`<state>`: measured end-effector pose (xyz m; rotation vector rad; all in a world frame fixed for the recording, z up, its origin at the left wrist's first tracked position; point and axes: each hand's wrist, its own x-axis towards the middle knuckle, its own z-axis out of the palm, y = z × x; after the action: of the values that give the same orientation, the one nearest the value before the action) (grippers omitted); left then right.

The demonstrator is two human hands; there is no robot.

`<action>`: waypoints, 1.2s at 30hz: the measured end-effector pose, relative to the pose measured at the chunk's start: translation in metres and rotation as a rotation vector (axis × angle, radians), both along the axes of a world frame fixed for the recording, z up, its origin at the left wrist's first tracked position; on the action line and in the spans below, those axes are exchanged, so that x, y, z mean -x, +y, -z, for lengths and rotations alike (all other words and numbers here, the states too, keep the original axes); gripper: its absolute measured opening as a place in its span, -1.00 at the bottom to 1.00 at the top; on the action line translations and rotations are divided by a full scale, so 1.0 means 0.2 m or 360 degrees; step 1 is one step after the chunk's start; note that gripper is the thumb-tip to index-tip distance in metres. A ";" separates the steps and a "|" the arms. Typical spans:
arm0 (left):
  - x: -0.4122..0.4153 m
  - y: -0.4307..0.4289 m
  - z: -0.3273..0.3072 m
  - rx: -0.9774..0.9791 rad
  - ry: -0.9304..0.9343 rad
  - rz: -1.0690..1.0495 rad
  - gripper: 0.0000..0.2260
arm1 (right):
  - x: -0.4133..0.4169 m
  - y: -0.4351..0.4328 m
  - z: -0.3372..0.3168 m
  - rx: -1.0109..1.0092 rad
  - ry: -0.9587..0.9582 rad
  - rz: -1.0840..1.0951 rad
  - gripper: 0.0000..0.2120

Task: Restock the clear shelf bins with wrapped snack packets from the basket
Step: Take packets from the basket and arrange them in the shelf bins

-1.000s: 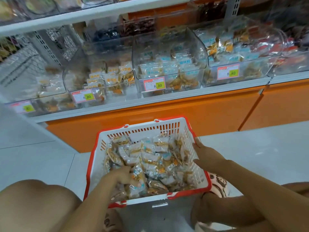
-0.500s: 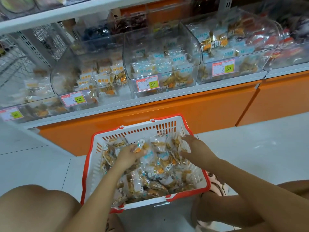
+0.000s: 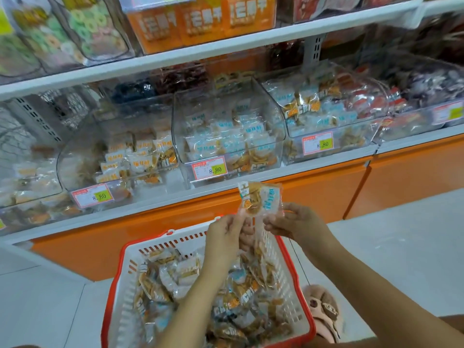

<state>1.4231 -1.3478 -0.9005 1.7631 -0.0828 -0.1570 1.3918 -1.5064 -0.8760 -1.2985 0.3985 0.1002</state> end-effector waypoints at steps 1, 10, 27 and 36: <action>-0.01 -0.01 0.00 -0.0045 -0.0065 -0.0032 -0.70 | 0.00 -0.02 -0.02 0.0014 -0.0007 0.0012 -0.79; -0.08 -0.06 -0.25 0.0222 -0.0465 -0.0268 -0.69 | -0.09 -0.21 -0.36 0.0103 -0.0047 -0.0331 -0.80; -0.35 -0.58 -0.49 0.0231 -0.0070 0.0252 -0.48 | -0.22 -0.73 -0.65 0.0660 -0.0113 -0.0112 -0.73; -0.54 -0.86 -0.53 0.0968 0.0325 0.0161 -0.66 | -0.41 -0.76 -0.57 -0.0213 -0.0224 0.0519 -0.89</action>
<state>1.5302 -1.5207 -0.7949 1.1302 -0.0630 -0.3456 1.4739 -1.6591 -0.7618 -1.0872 0.4693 -0.2343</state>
